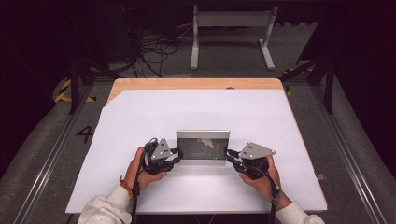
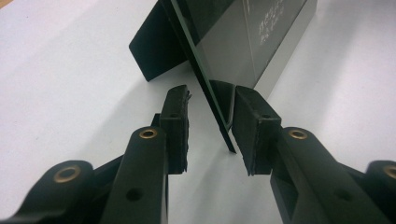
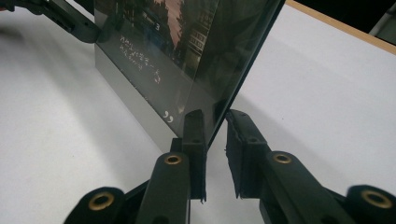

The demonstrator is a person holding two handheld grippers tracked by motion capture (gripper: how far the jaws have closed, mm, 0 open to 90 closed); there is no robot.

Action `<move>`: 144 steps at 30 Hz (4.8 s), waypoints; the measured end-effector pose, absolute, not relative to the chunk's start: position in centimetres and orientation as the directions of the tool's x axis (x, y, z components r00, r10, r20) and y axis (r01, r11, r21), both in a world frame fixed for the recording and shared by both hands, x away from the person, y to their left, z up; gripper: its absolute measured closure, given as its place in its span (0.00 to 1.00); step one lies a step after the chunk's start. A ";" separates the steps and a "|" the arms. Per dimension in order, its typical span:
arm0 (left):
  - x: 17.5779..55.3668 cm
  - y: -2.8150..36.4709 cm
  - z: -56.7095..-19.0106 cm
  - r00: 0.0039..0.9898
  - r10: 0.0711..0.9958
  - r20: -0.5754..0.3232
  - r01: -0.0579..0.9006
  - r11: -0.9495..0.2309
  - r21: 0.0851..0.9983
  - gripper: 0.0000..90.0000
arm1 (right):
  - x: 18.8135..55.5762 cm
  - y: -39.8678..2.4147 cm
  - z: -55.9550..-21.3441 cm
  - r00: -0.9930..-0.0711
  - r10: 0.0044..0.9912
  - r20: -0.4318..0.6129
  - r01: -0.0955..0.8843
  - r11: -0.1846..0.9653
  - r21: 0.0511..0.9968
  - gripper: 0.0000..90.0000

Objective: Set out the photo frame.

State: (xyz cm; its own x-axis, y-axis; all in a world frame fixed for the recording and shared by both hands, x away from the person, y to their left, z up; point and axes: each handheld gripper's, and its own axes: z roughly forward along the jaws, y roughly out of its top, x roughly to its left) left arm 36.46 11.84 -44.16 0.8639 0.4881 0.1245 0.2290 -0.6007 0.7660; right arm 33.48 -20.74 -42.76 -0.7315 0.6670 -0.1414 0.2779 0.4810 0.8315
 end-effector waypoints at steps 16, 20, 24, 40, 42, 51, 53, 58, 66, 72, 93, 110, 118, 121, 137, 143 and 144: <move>36.4 12.0 -44.1 0.866 0.484 0.122 0.229 -0.602 0.765 0.72 | 33.3 -20.8 -42.7 -0.734 0.664 -0.145 0.276 0.486 0.829 0.87; 36.2 12.2 -43.9 0.867 0.482 0.126 0.223 -0.602 0.767 0.71 | 33.0 -20.8 -42.7 -0.739 0.656 -0.153 0.267 0.494 0.827 0.86; 35.6 12.5 -43.8 0.870 0.474 0.137 0.211 -0.608 0.765 0.69 | 32.8 -20.8 -42.6 -0.740 0.652 -0.163 0.260 0.501 0.825 0.84; 33.6 15.2 -43.4 0.852 0.499 0.160 0.212 -0.608 0.766 0.65 | 32.2 -22.0 -42.5 -0.728 0.661 -0.184 0.259 0.514 0.818 0.79; 33.5 15.5 -43.4 0.850 0.501 0.164 0.211 -0.609 0.765 0.65 | 32.1 -22.1 -42.5 -0.728 0.660 -0.186 0.258 0.515 0.818 0.79; 32.8 17.0 -43.4 0.836 0.524 0.163 0.226 -0.599 0.769 0.63 | 31.6 -23.0 -42.6 -0.717 0.668 -0.200 0.260 0.523 0.812 0.76; 32.7 17.2 -43.5 0.835 0.525 0.163 0.227 -0.600 0.767 0.62 | 31.5 -23.1 -42.6 -0.715 0.670 -0.202 0.260 0.522 0.812 0.75; 32.2 17.7 -43.7 0.833 0.530 0.160 0.235 -0.601 0.764 0.60 | 31.3 -23.4 -42.7 -0.709 0.672 -0.211 0.262 0.530 0.807 0.71; 31.8 18.4 -43.8 0.831 0.531 0.164 0.237 -0.606 0.760 0.55 | 31.0 -23.7 -42.9 -0.705 0.676 -0.214 0.266 0.532 0.804 0.63; 31.6 18.8 -44.1 0.827 0.542 0.150 0.255 -0.600 0.758 0.47 | 30.8 -23.9 -43.0 -0.705 0.675 -0.217 0.263 0.534 0.804 0.58; 30.6 20.0 -45.4 0.806 0.573 0.146 0.303 -0.612 0.731 0.17 | 30.5 -24.7 -43.8 -0.710 0.662 -0.240 0.278 0.577 0.768 0.30; 29.7 20.9 -45.7 0.819 0.568 0.085 0.310 -0.562 0.767 0.06 | 30.4 -24.8 -44.5 -0.736 0.640 -0.219 0.273 0.578 0.769 0.11; 29.6 20.6 -45.9 0.822 0.560 0.100 0.304 -0.581 0.755 0.07 | 30.4 -24.5 -44.7 -0.724 0.642 -0.251 0.272 0.600 0.752 0.12; 29.6 20.6 -45.9 0.823 0.559 0.103 0.300 -0.581 0.756 0.07 | 30.4 -24.5 -44.7 -0.721 0.644 -0.254 0.274 0.602 0.750 0.13; 29.7 20.3 -46.0 0.824 0.555 0.113 0.300 -0.596 0.745 0.07 | 30.5 -24.5 -44.8 -0.717 0.647 -0.258 0.271 0.601 0.752 0.13; 29.7 20.2 -46.1 0.827 0.549 0.117 0.299 -0.608 0.735 0.07 | 30.5 -24.5 -44.8 -0.718 0.647 -0.258 0.272 0.602 0.751 0.13; 29.8 20.2 -46.1 0.827 0.550 0.118 0.300 -0.610 0.734 0.07 | 30.5 -24.6 -44.8 -0.718 0.646 -0.260 0.271 0.603 0.750 0.13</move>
State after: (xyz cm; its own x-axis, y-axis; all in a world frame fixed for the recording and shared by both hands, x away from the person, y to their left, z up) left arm 29.75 20.19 -46.11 0.8271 0.5496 0.1179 0.3005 -0.6095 0.7336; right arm 30.55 -24.56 -44.82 -0.7177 0.6461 -0.2597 0.2714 0.6030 0.7502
